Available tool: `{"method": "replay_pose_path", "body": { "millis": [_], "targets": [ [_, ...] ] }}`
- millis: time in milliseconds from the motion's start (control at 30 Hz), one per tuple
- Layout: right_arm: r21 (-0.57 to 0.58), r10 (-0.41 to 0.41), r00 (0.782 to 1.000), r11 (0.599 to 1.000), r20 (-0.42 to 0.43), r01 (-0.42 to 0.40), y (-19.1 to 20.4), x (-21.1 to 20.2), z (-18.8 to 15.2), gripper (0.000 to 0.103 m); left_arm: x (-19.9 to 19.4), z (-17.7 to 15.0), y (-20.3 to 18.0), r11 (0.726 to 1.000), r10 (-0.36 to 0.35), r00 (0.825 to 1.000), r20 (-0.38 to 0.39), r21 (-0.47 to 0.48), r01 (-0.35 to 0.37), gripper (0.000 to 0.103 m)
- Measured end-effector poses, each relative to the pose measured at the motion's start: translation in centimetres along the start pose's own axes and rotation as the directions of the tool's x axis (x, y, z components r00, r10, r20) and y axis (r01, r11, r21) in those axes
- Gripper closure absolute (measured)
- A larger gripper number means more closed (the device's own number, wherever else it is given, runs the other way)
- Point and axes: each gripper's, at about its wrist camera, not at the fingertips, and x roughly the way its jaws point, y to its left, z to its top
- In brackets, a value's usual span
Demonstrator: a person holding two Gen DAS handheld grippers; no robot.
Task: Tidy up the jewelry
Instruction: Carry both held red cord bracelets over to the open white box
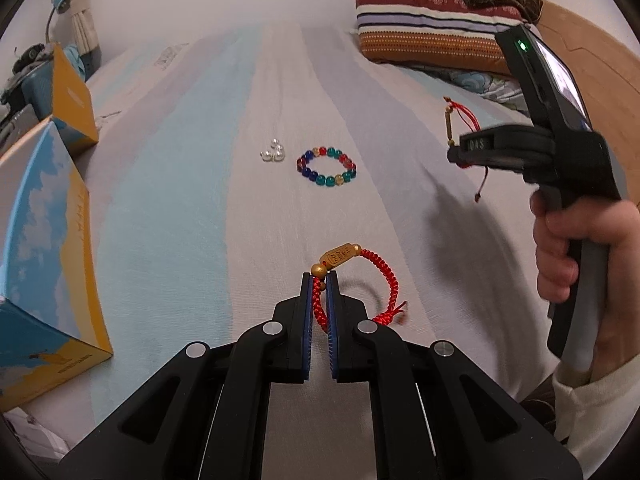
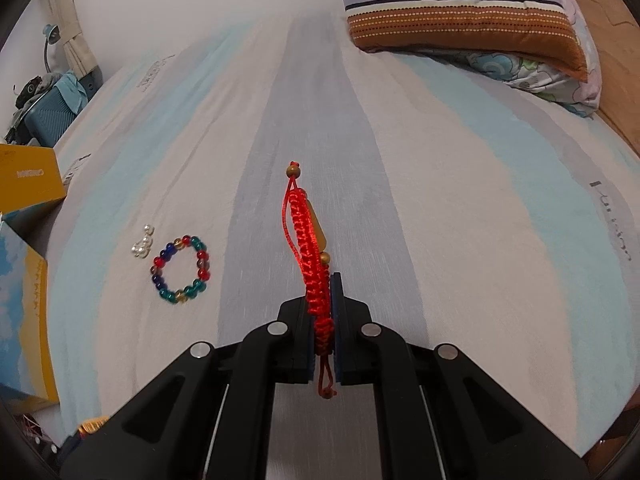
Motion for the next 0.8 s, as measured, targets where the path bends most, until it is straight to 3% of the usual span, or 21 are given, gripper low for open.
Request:
{"method": "replay_pose_path", "body": {
  "millis": [800],
  "targets": [
    [-0.03, 0.005, 1.0, 1.0, 0.024, -0.004, 1.4, -8.2, -3.4, 0.098, -6.2, 2.9, 1.1, 0.999, 0.035, 0.998, 0.052, -0.008, -0.034, 0.097]
  ]
}}
